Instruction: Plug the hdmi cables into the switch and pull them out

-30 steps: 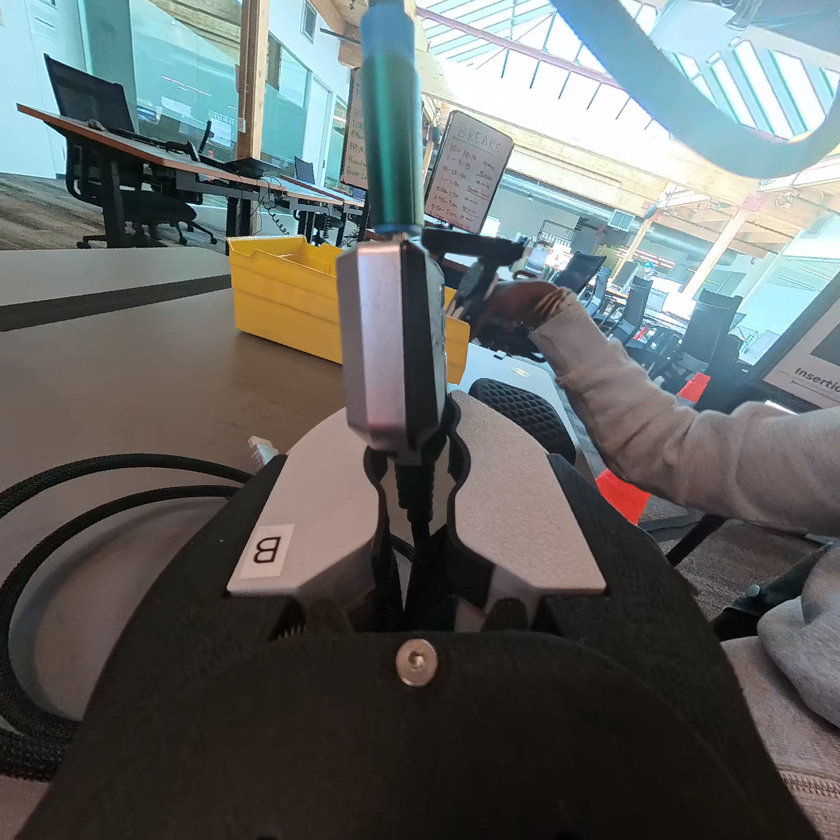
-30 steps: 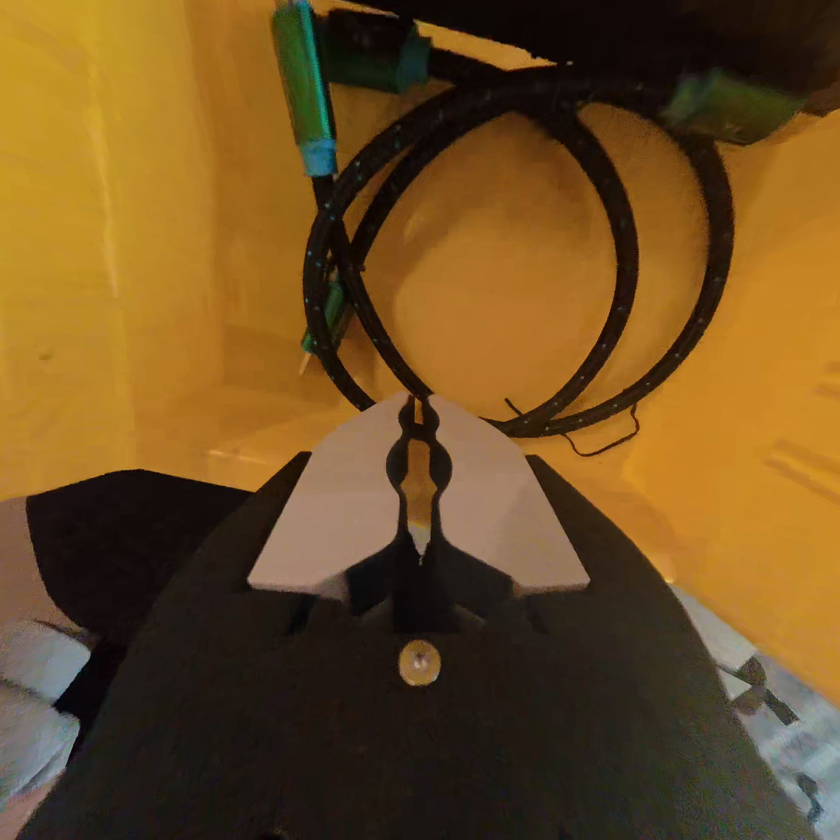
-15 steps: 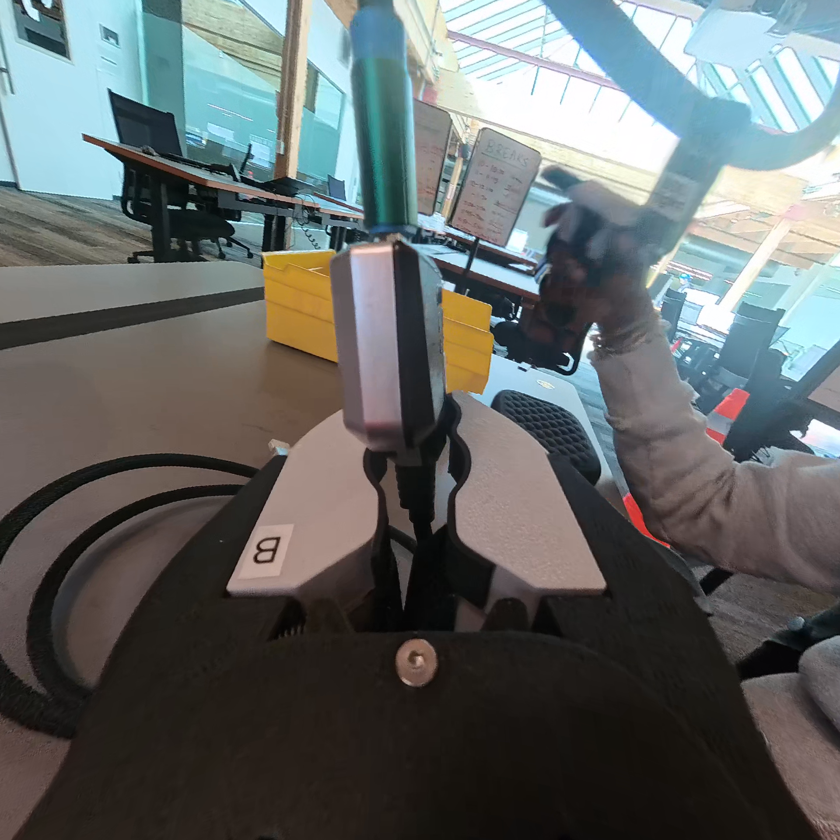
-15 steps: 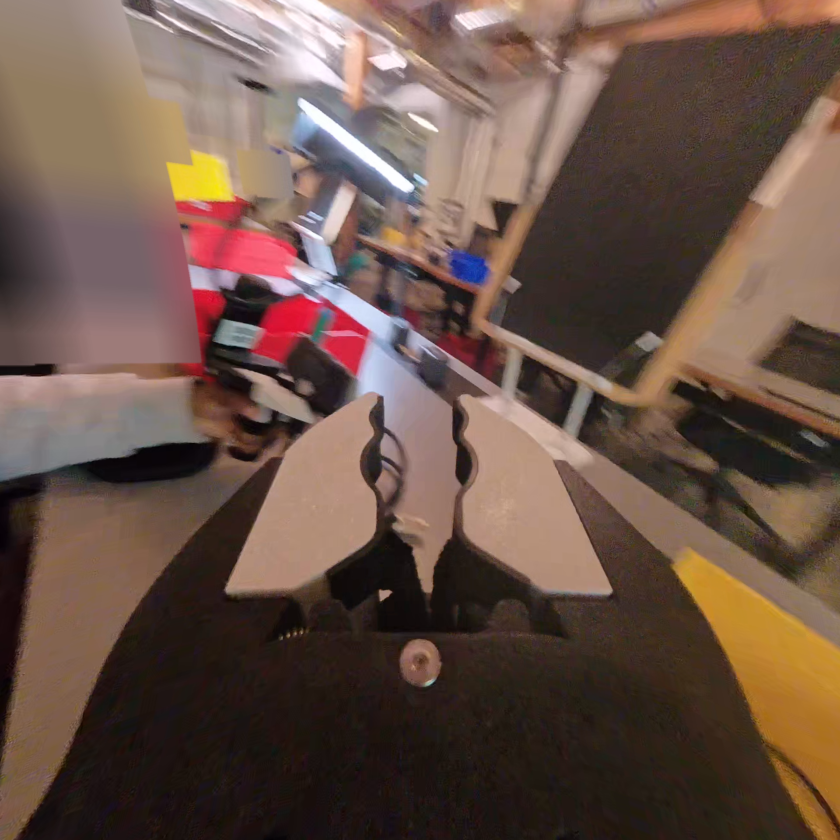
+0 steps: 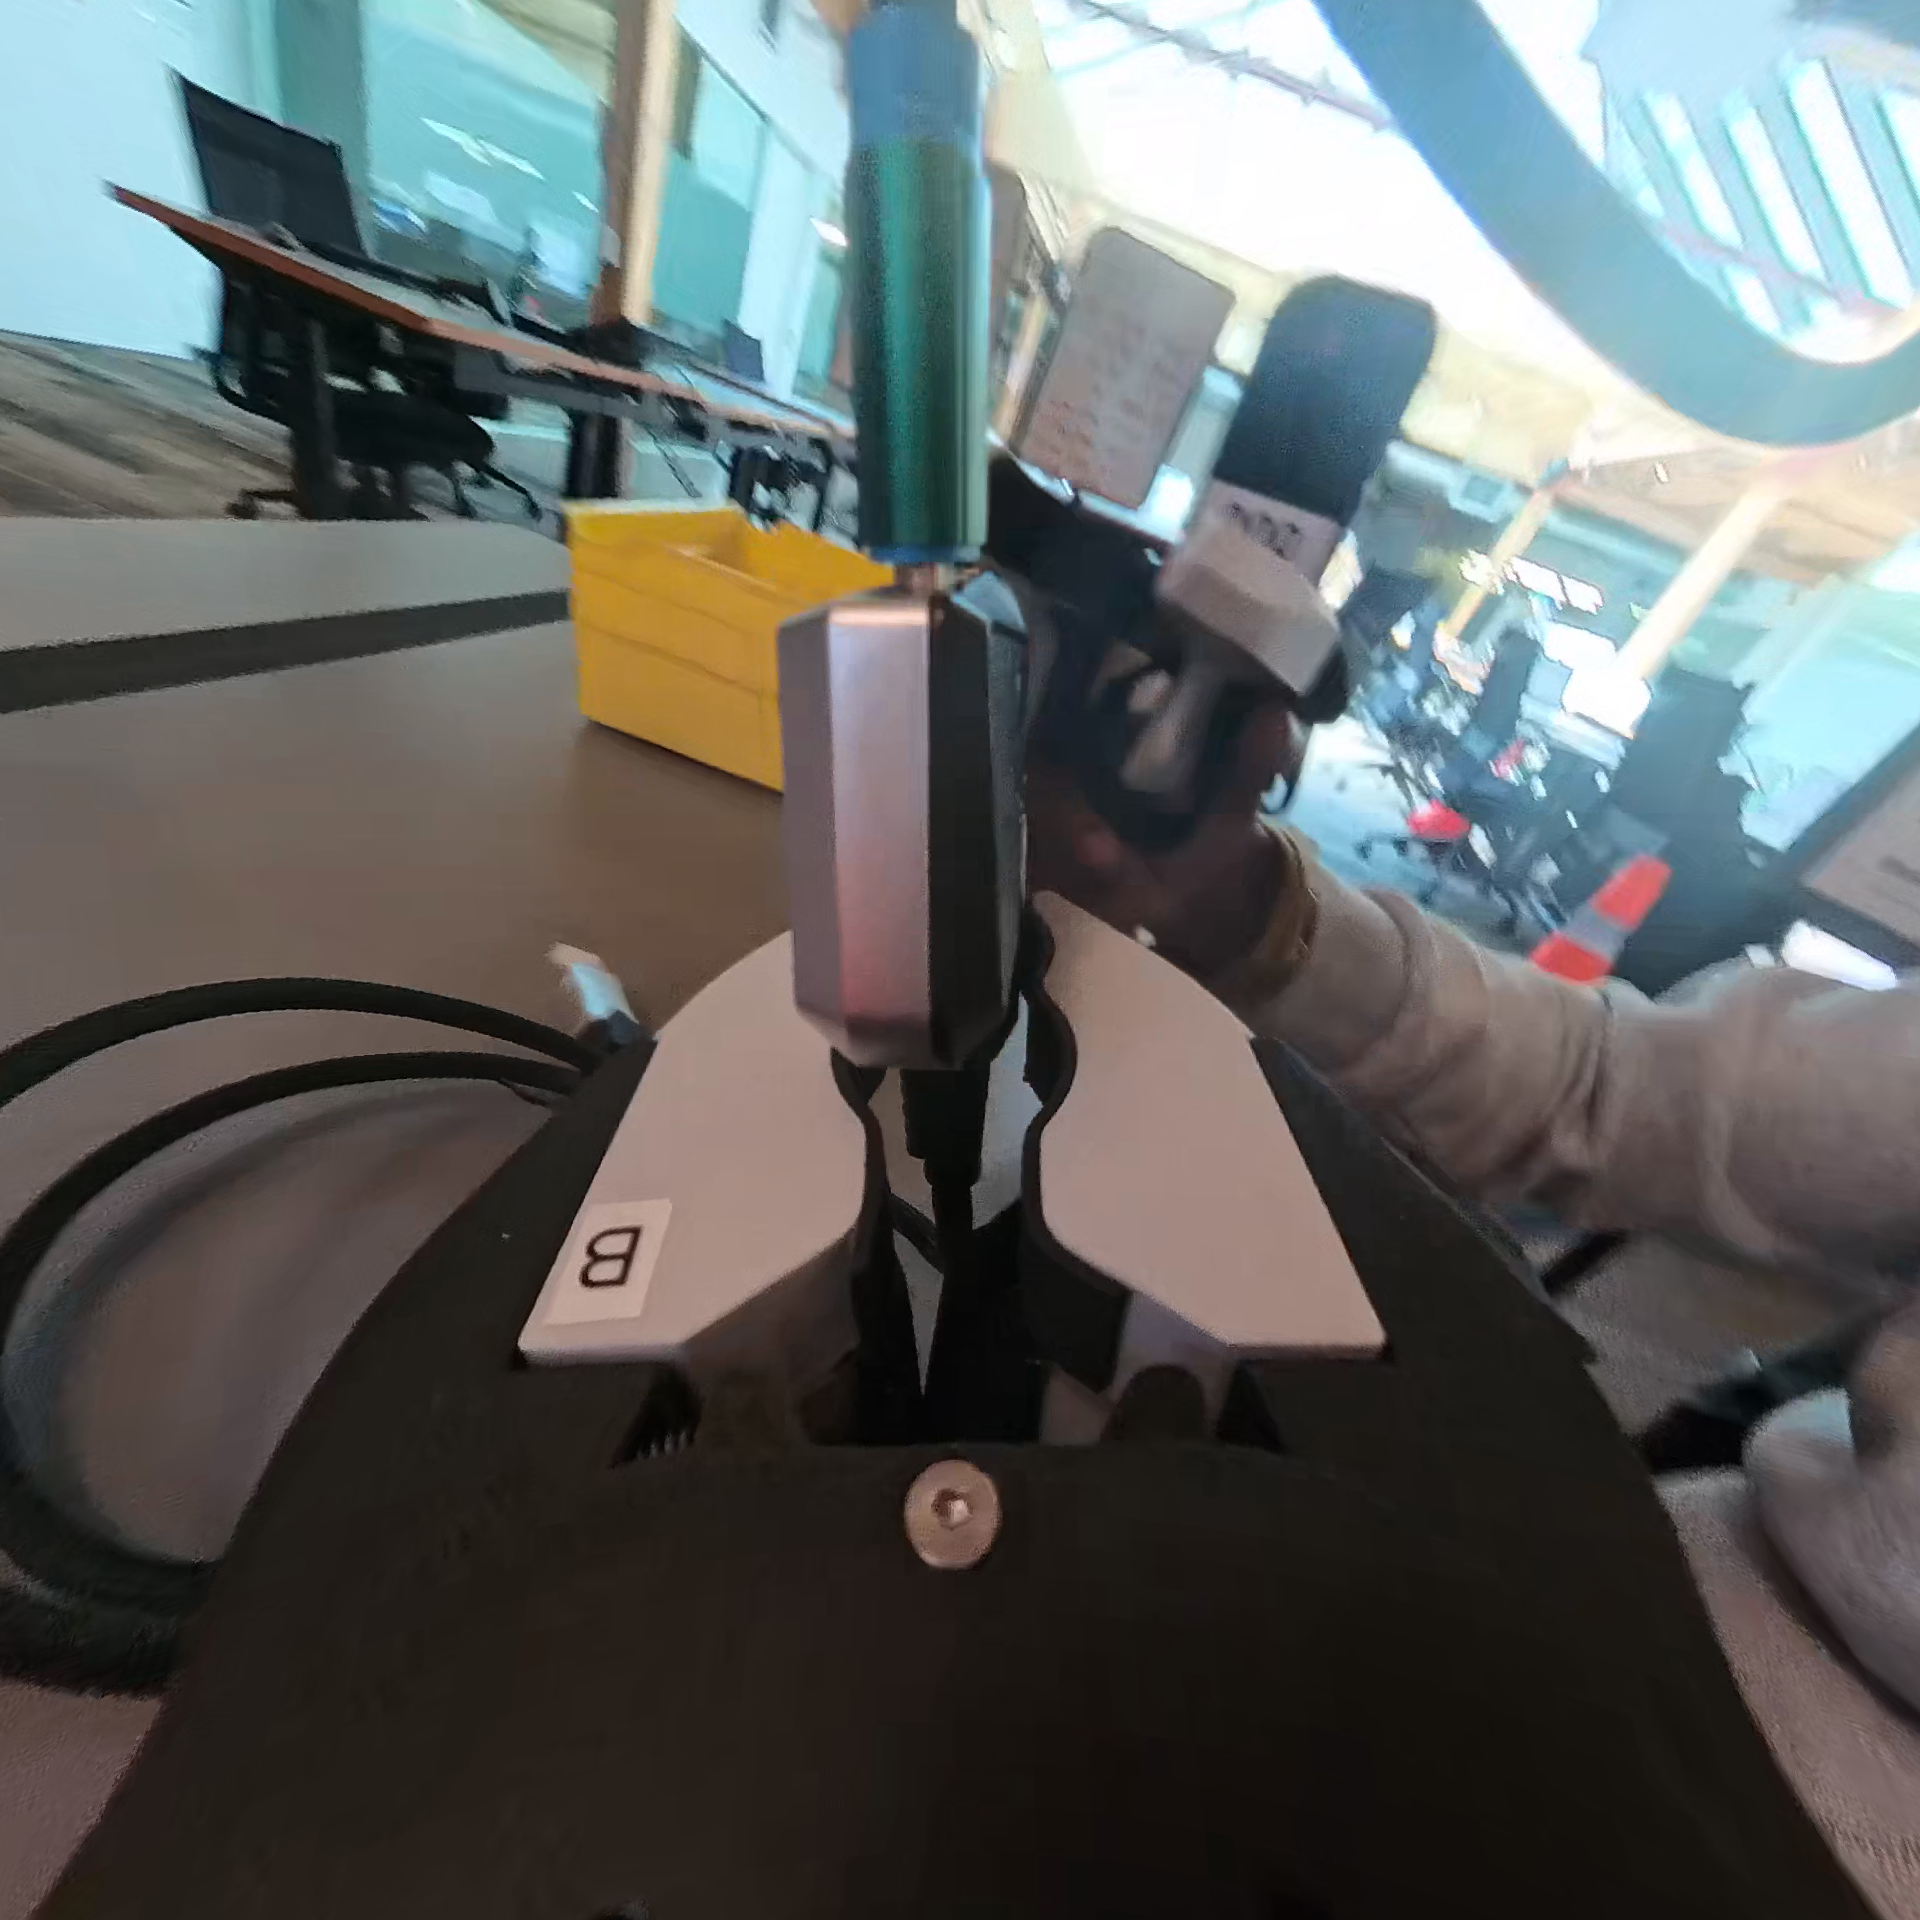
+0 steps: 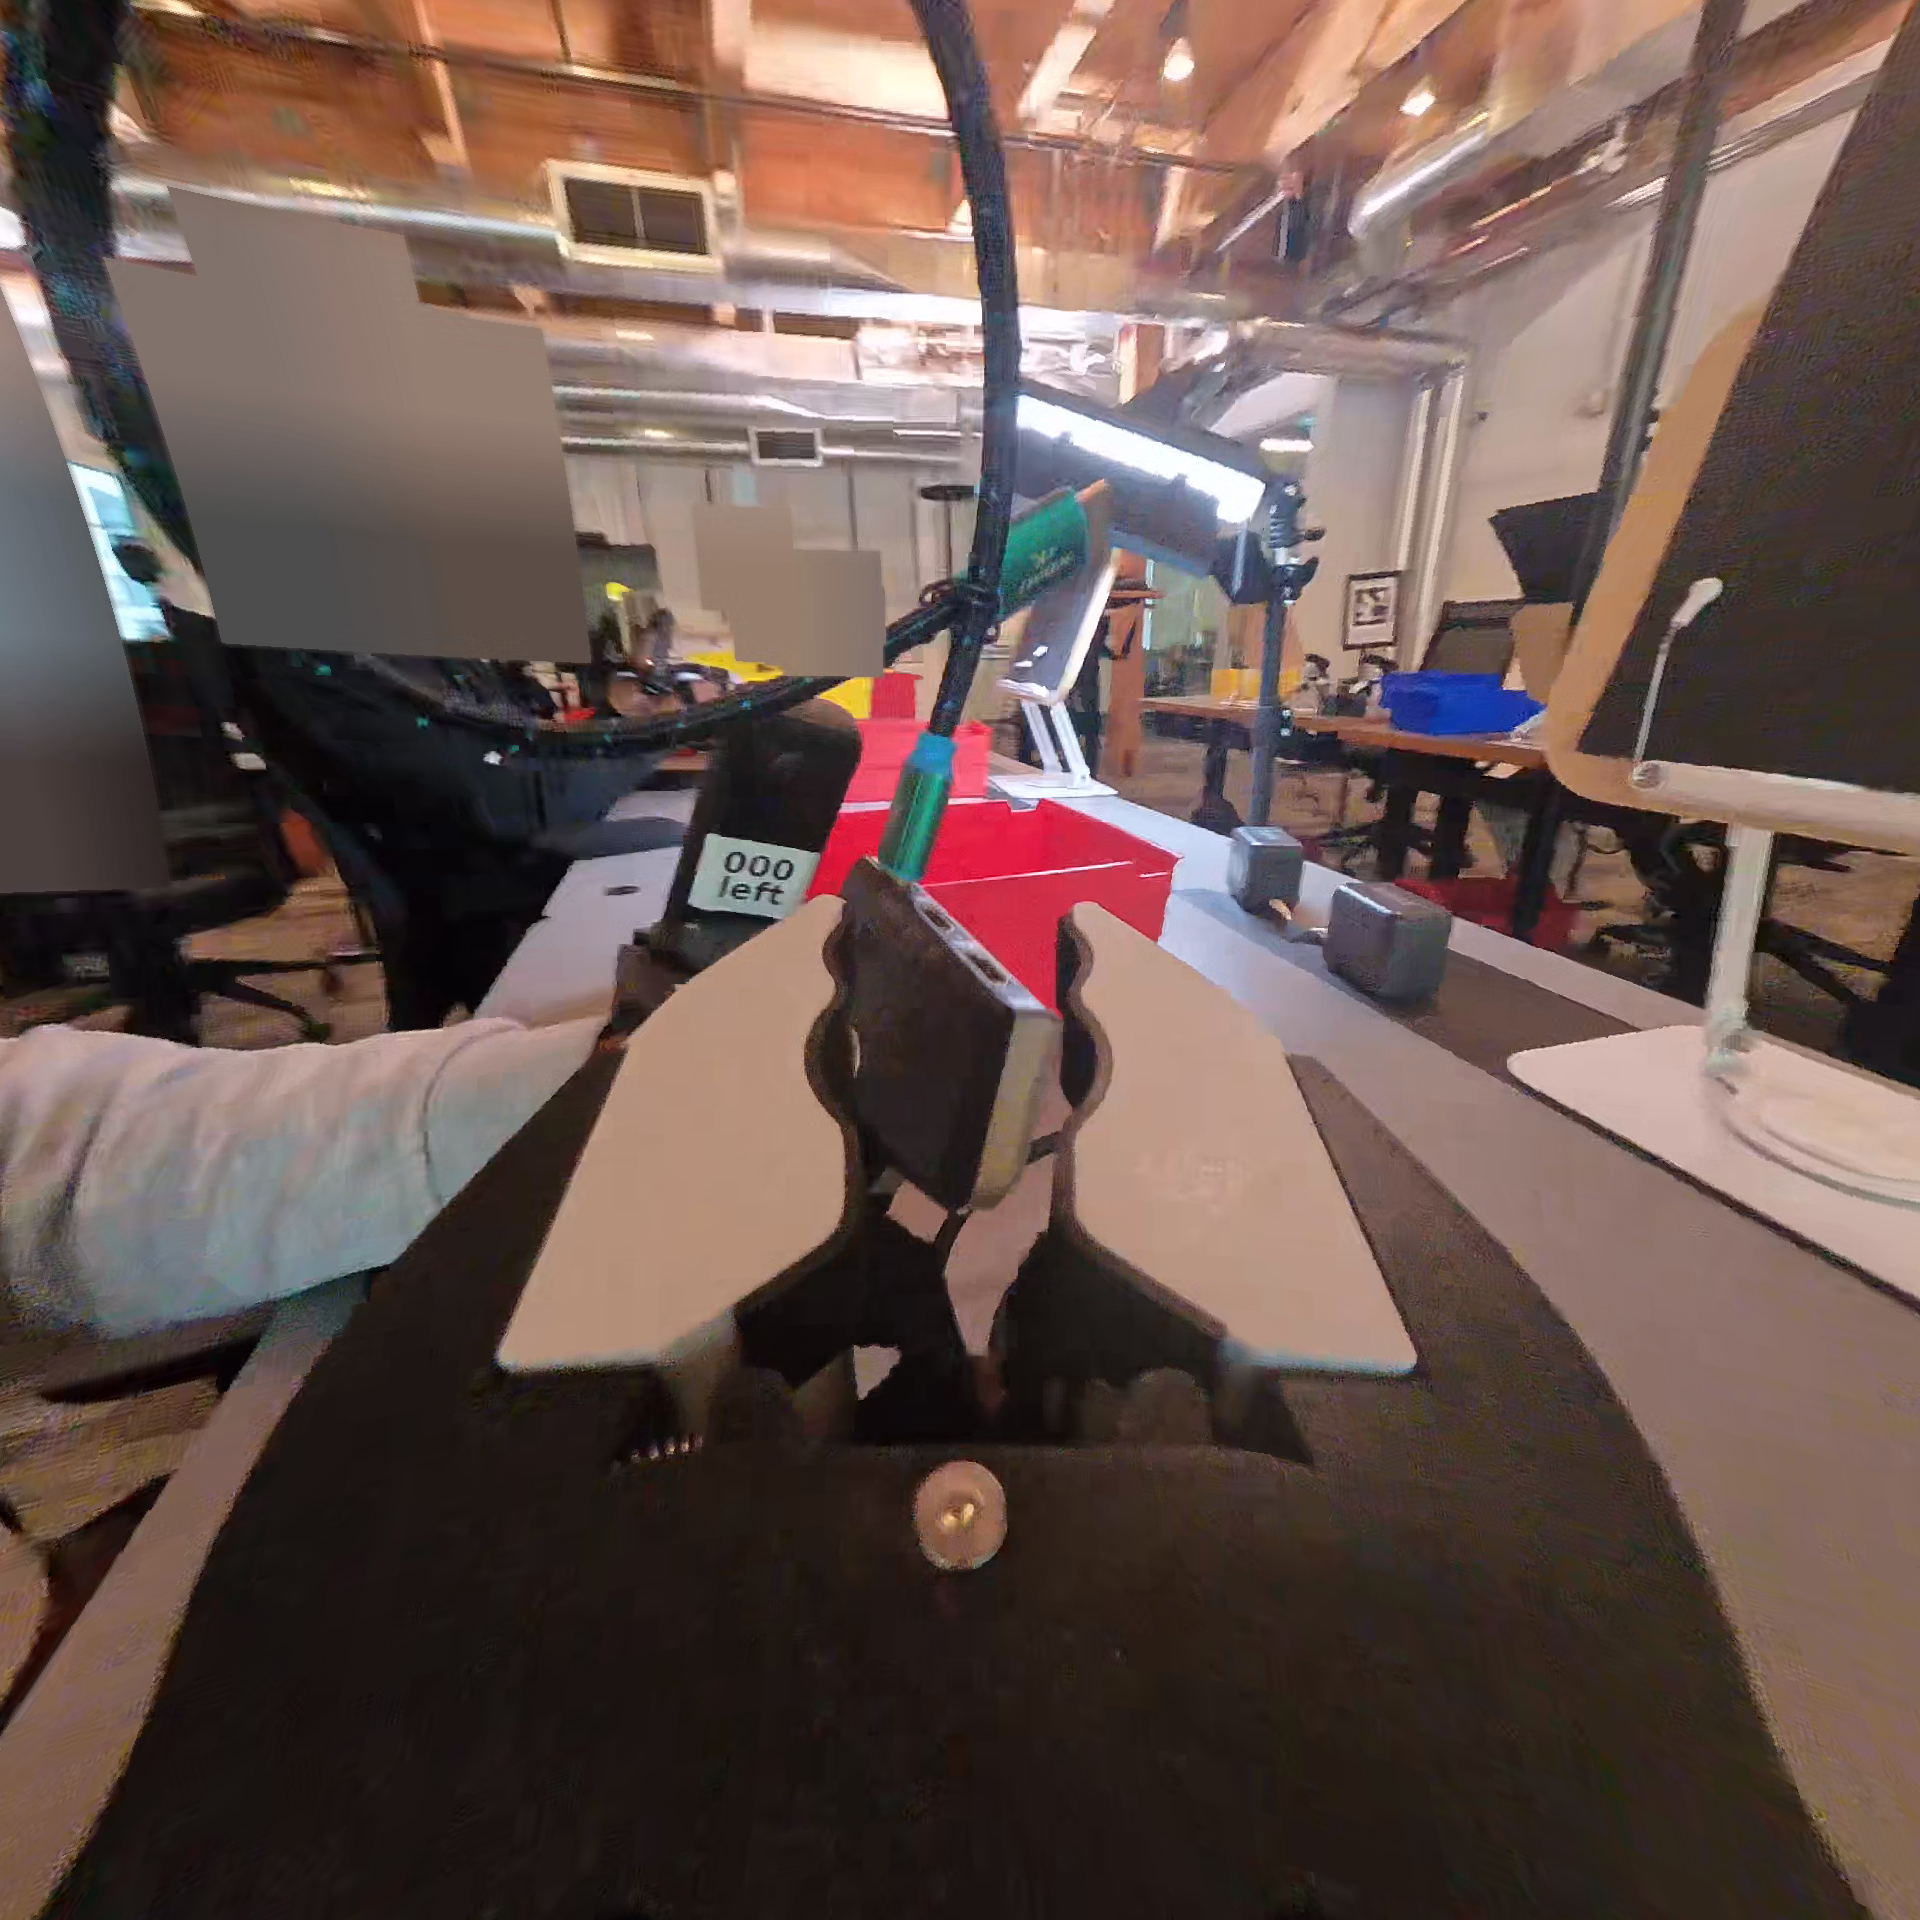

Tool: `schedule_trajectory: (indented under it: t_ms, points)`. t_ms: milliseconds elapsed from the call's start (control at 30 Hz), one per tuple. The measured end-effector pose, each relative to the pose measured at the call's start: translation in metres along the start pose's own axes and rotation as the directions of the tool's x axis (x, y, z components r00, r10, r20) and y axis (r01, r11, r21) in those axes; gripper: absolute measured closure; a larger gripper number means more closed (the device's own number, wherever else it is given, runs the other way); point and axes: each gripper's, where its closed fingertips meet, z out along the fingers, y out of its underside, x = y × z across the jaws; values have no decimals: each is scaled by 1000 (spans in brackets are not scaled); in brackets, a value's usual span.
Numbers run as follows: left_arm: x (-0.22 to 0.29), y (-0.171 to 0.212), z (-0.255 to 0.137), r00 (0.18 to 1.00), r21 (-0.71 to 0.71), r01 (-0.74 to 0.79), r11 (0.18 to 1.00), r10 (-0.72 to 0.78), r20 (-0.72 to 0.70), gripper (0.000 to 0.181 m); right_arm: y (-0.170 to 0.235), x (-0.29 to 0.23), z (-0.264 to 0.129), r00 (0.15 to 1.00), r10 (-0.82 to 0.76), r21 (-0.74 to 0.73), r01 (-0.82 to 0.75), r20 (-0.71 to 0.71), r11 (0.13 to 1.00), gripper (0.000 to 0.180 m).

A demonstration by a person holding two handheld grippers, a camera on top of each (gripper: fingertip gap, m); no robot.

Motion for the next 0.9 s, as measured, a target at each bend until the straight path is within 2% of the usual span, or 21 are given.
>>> schedule_trajectory:
  t_ms: [67,167,233,400,500,600,667,733,767,900]
  points:
    - [13,17,6,997,-107,-26,994,18,-75,159,2,-9,-6,995,41,-14,-40,88,999,145]
    - [32,42,12,983,-238,-96,967,55,-176,158,14,-26,-4,984,-12,-105,31,176,994,144]
    - [37,49,11,976,-277,-133,952,76,-206,158,21,-34,-2,979,-39,-137,68,201,988,148]
    - [47,56,9,961,-335,-40,941,-55,-269,158,19,-40,-5,968,-120,-163,158,220,974,154]
    - [60,66,7,941,-386,-97,918,-43,-337,158,21,-52,-8,953,-70,-194,131,293,972,151]
    - [71,72,6,919,-393,-154,906,-15,-394,158,28,-57,-5,950,-20,-223,93,311,970,149]
    - [71,71,6,922,-388,-157,908,-6,-388,158,26,-63,-6,941,-16,-212,93,339,973,164]
    - [70,68,8,923,-368,-165,915,11,-386,158,22,-63,-7,941,-14,-190,83,339,978,165]
    - [66,65,10,932,-345,-181,921,48,-359,149,19,-63,-8,942,-5,-176,68,337,982,165]
    - [59,28,13,937,-97,-260,961,227,-266,139,13,-62,-9,941,13,-122,30,337,992,166]
